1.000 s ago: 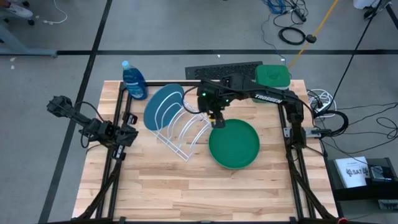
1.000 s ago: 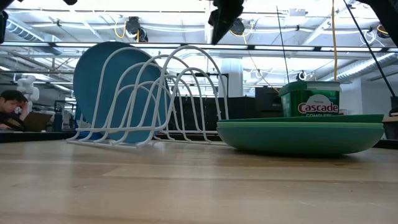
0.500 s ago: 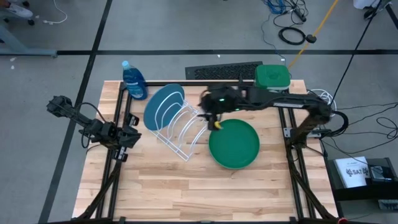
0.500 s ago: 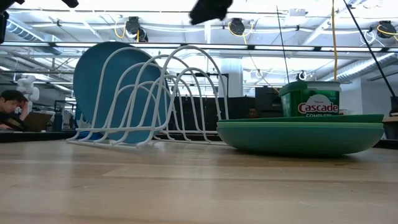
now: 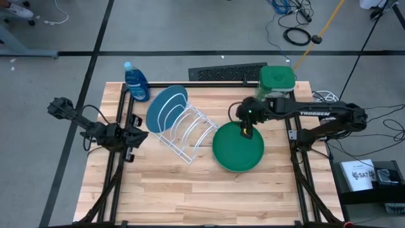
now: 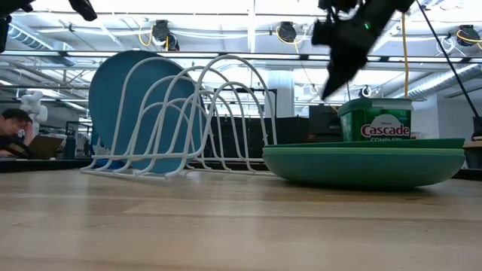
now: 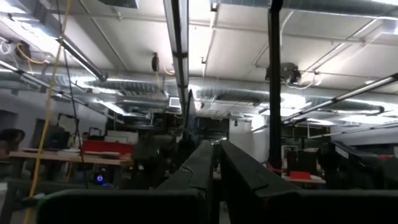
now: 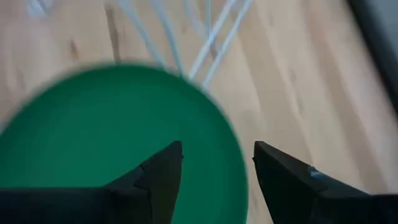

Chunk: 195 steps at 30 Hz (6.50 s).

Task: Sort dishes
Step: Put the green plate on the dish rack

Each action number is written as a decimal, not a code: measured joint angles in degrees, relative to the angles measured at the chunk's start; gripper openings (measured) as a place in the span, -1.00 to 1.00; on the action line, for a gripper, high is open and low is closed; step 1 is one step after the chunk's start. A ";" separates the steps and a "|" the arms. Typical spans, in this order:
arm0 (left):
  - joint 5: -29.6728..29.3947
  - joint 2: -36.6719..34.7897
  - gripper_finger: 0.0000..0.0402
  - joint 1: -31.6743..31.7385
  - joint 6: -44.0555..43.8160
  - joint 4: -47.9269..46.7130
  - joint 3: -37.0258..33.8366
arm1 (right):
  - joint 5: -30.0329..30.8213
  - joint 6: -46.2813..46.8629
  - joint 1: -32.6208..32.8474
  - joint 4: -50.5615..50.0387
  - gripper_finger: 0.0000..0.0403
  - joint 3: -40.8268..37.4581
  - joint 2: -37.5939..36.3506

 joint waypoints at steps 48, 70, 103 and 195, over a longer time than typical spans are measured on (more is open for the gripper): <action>-2.31 0.02 -0.85 0.97 1.62 -0.15 0.00 | -8.21 -10.87 -8.52 3.42 -0.94 -4.77 7.88; -2.47 0.00 -0.85 0.97 1.61 -0.33 0.00 | 7.11 -12.12 2.53 -19.99 -0.96 19.02 -0.50; -2.47 0.00 -0.85 0.95 0.00 0.35 0.00 | 4.43 -11.83 2.81 -21.03 -0.30 18.95 28.71; -2.46 0.02 -0.85 0.95 0.09 -0.35 -0.02 | 15.49 -16.11 6.66 -13.30 -1.00 18.94 -3.60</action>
